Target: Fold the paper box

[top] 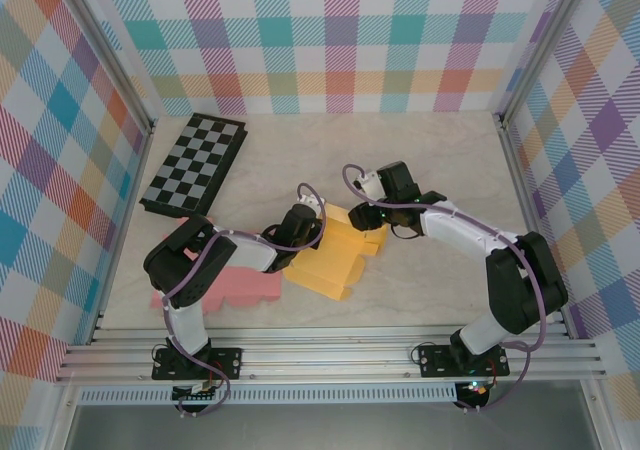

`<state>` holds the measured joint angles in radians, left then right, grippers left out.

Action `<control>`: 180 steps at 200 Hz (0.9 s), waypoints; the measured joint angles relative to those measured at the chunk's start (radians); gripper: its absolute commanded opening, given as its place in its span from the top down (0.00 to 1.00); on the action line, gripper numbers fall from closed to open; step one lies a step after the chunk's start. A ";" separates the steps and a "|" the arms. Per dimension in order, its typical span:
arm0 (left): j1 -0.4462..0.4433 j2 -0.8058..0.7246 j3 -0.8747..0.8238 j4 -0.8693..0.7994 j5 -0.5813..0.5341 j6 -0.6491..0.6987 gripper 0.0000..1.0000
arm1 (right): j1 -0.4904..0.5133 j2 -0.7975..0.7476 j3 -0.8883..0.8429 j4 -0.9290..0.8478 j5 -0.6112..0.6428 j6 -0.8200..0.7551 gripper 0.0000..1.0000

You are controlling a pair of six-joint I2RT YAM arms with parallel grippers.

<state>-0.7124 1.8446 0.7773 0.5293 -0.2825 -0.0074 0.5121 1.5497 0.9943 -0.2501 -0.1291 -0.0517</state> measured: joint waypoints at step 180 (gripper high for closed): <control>0.032 -0.109 -0.043 -0.004 0.016 0.004 0.62 | 0.000 0.006 -0.002 0.023 0.014 0.011 0.53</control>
<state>-0.6800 1.7359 0.7345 0.5255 -0.2665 -0.0036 0.5121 1.5562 0.9928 -0.2268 -0.1150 -0.0406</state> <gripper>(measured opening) 0.390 0.469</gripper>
